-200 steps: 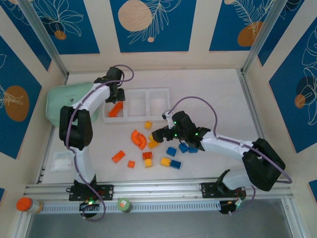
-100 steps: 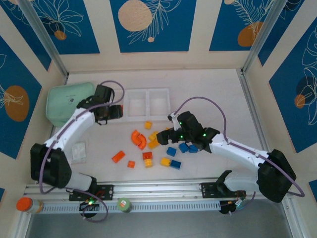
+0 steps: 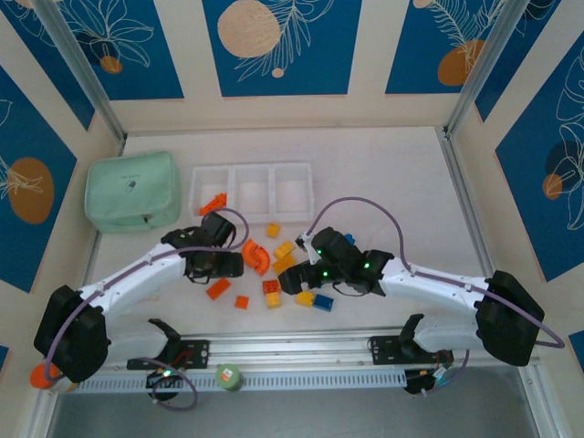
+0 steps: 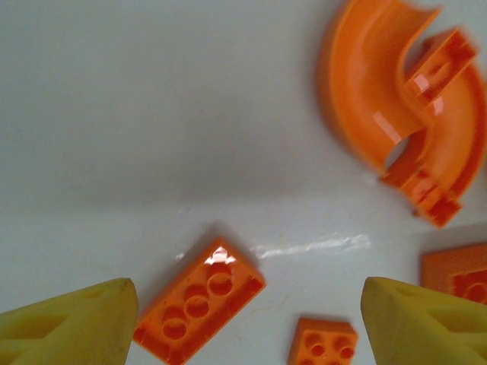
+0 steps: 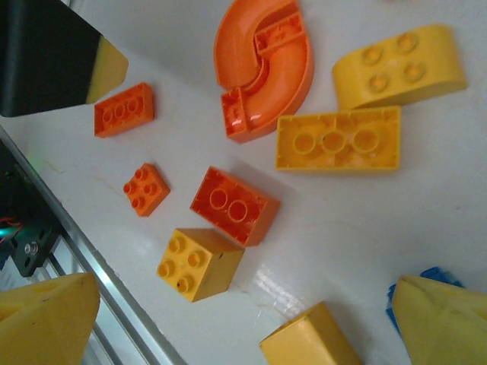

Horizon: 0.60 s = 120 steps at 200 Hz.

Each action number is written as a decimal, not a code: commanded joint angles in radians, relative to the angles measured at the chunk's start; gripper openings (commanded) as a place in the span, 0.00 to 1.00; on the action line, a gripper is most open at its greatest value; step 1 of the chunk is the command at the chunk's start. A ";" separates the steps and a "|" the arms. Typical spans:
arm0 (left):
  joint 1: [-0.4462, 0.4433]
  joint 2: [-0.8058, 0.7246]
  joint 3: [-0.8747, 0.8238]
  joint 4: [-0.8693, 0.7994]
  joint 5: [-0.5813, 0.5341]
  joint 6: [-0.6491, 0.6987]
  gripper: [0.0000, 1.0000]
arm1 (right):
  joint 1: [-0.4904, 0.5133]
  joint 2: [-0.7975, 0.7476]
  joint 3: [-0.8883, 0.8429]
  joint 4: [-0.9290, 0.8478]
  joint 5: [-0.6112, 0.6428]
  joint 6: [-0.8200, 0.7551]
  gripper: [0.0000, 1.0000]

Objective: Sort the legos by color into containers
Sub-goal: Pick up the lego from the bottom-left of the table.

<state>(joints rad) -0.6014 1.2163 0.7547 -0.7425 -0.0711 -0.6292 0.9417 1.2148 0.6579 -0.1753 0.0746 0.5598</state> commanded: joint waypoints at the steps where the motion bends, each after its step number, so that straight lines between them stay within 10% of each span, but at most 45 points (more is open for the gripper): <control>1: -0.023 -0.013 -0.047 -0.013 0.020 -0.057 0.78 | 0.017 0.008 -0.016 0.028 0.016 0.052 0.99; 120: -0.034 0.060 -0.144 0.038 -0.113 -0.070 0.74 | 0.025 0.007 -0.018 0.036 0.058 0.066 0.99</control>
<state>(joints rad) -0.6308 1.2625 0.6128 -0.6914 -0.1078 -0.6834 0.9585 1.2213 0.6514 -0.1490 0.1093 0.6113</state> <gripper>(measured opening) 0.759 0.990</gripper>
